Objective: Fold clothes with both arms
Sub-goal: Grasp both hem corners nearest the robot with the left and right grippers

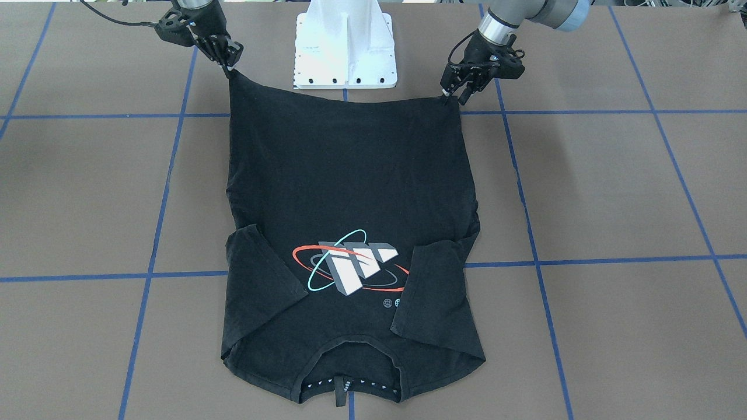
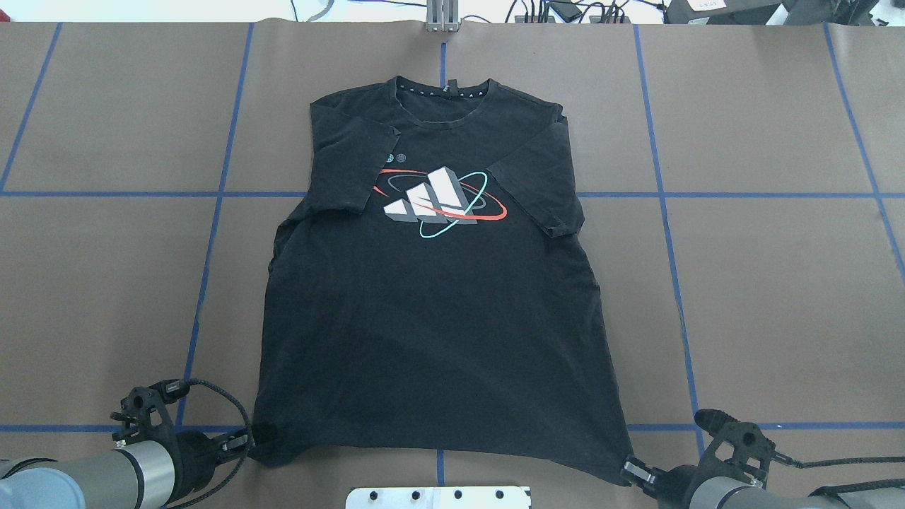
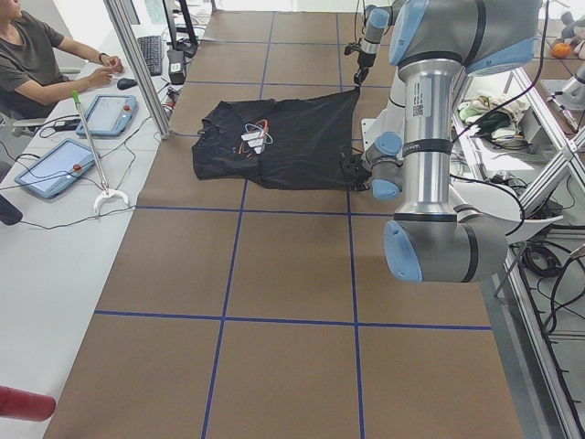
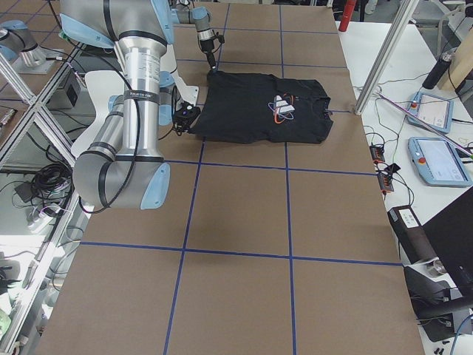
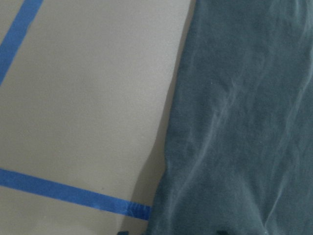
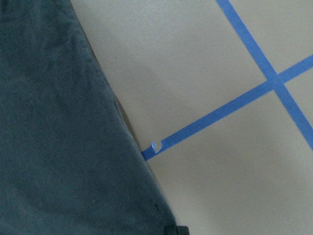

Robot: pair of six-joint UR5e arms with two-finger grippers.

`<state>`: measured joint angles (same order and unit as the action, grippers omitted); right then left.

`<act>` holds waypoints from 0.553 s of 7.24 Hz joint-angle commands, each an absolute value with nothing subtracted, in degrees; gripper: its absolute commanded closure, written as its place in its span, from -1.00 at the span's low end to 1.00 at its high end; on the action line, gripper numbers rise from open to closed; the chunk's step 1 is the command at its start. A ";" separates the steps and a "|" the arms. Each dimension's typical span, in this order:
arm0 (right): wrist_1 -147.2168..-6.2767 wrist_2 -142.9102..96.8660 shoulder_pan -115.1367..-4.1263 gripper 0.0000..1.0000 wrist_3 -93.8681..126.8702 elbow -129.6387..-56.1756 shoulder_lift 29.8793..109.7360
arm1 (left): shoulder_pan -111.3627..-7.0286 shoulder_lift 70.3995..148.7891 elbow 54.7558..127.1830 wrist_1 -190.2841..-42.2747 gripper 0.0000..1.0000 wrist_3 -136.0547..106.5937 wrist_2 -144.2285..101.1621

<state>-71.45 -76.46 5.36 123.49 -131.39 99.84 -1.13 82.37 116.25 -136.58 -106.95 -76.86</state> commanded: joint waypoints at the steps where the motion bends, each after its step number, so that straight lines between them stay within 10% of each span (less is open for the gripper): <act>1: -71.46 -76.46 5.36 1.00 123.49 -131.40 99.84 | -0.79 82.18 116.10 -136.58 0.01 -107.05 -76.82; 4: -71.46 -76.46 5.27 1.00 123.49 -131.57 99.76 | -0.53 82.00 116.28 -136.50 -0.33 -107.05 -76.90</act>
